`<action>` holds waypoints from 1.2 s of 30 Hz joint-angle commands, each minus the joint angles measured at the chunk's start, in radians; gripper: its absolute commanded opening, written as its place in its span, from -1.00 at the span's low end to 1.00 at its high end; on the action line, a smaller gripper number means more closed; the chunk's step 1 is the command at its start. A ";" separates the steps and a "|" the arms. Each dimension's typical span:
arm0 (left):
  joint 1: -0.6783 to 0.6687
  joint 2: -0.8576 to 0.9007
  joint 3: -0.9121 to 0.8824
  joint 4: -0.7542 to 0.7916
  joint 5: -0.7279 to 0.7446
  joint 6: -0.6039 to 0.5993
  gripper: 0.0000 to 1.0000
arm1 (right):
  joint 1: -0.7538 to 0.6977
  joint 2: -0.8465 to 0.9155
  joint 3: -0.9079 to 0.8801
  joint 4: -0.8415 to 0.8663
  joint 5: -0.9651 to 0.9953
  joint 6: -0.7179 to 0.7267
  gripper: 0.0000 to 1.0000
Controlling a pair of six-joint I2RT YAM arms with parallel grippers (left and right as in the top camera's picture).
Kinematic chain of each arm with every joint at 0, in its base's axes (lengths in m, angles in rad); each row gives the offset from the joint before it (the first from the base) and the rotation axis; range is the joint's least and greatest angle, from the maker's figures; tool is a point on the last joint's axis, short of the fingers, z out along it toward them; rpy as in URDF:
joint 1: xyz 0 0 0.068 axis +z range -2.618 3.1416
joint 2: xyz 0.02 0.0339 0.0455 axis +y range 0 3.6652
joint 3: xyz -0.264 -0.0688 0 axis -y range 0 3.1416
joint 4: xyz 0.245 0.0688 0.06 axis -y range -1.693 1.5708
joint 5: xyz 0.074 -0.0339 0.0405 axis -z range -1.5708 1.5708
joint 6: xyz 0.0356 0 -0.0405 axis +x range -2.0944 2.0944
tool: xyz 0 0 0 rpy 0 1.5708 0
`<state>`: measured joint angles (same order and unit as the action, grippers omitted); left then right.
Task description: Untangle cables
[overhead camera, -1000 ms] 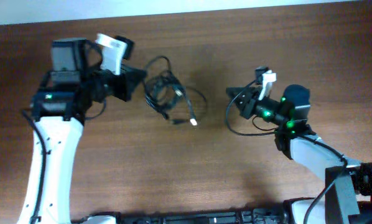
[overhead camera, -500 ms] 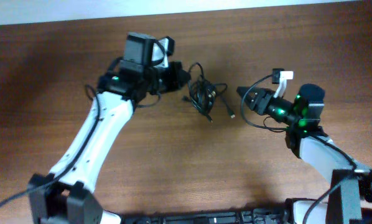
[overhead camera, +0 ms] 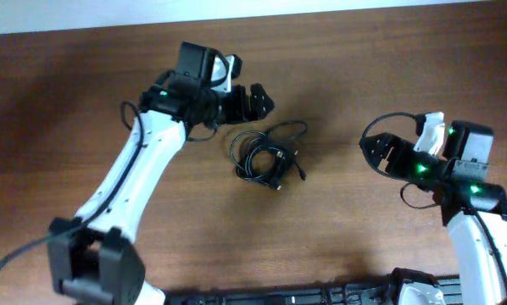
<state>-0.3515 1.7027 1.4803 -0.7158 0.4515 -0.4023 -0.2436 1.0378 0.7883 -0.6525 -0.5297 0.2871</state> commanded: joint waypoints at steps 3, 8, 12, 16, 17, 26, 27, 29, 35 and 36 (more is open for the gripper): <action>0.003 -0.131 0.042 -0.043 -0.333 0.059 0.97 | 0.149 0.004 0.050 0.089 -0.197 -0.043 0.98; -0.028 -0.037 0.037 -0.170 -0.336 0.242 0.14 | 0.307 0.108 0.050 0.175 -0.013 -0.043 0.95; -0.062 0.055 0.037 -0.236 -0.275 0.439 0.01 | 0.314 0.183 0.050 0.179 0.114 -0.042 0.95; -0.097 0.175 0.037 -0.240 -0.292 0.449 -0.10 | 0.314 0.233 0.050 0.178 0.166 -0.009 0.94; -0.101 0.202 0.037 -0.241 -0.288 0.449 -0.11 | 0.314 0.238 0.050 0.179 0.176 -0.009 0.94; -0.144 0.374 0.037 -0.205 -0.362 0.448 -0.11 | 0.315 0.242 0.050 0.185 0.228 -0.009 0.95; -0.145 0.388 0.037 -0.198 -0.362 0.448 -0.12 | 0.315 0.242 0.050 0.185 0.227 -0.009 0.95; -0.155 0.435 0.037 -0.176 -0.359 0.428 -0.33 | 0.315 0.242 0.050 0.185 0.227 -0.009 0.95; -0.154 0.431 0.081 -0.208 -0.410 0.409 -1.00 | 0.315 0.243 0.050 0.174 0.219 -0.008 0.89; -0.145 0.412 0.108 -0.241 -0.425 0.386 -1.00 | 0.315 0.245 0.050 0.173 0.195 0.003 0.87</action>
<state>-0.5087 2.1208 1.5337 -0.8978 0.0784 0.0246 0.0681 1.2797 0.8249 -0.4721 -0.3141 0.2813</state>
